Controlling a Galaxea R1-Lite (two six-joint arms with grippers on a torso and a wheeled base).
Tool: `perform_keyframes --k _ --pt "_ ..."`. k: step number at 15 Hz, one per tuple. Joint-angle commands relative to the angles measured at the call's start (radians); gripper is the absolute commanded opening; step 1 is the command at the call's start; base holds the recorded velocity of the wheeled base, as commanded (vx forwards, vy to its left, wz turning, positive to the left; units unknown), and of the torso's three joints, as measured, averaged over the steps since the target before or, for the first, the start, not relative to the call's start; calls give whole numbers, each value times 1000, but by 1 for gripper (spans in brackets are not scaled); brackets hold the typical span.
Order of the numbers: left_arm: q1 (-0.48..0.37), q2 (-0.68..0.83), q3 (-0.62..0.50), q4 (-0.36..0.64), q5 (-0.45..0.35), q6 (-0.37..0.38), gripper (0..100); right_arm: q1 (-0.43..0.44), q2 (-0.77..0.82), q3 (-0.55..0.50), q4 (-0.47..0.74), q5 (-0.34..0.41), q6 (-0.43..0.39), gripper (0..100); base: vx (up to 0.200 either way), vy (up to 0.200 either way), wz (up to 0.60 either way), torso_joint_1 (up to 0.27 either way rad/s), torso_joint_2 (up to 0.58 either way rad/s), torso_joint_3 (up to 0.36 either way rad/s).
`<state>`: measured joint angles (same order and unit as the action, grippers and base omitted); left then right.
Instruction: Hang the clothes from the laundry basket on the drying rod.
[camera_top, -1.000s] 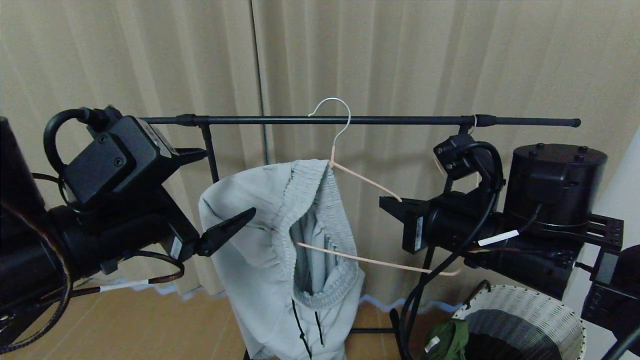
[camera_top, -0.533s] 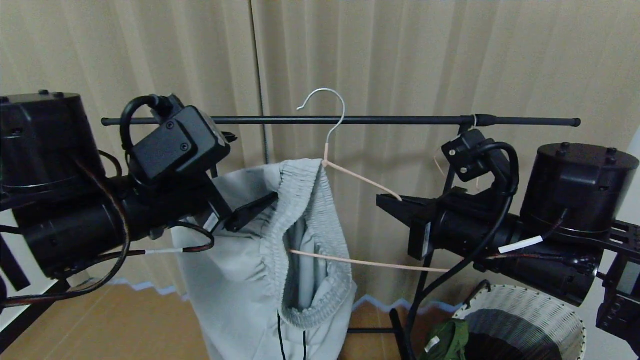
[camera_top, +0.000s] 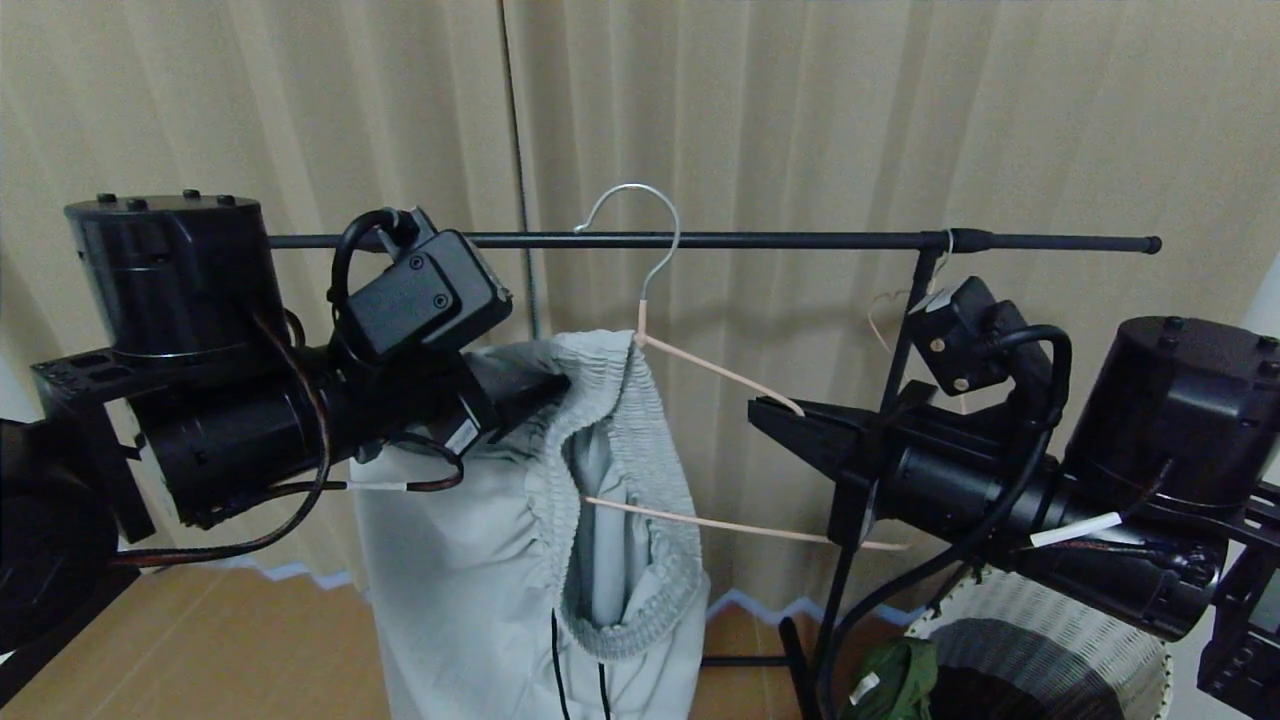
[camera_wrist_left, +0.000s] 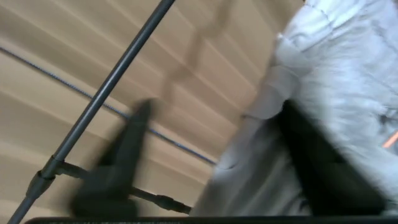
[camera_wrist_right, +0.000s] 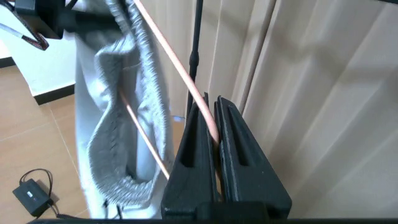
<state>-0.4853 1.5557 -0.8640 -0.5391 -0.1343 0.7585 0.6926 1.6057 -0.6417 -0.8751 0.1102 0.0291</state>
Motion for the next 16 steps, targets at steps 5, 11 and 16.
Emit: perform_keyframes --k 5,11,16 --pt "1 4 13 -1 1 -1 0 1 -3 4 -1 0 0 0 0 0 0 0 0 0" --pt "2 0 14 -4 10 -5 0 -1 -9 8 -1 -1 -3 100 0 0 0 0 0 0" --pt "8 -2 39 -1 260 -80 0 -15 -9 37 -2 -29 -74 100 0 0 0 0 0 0"
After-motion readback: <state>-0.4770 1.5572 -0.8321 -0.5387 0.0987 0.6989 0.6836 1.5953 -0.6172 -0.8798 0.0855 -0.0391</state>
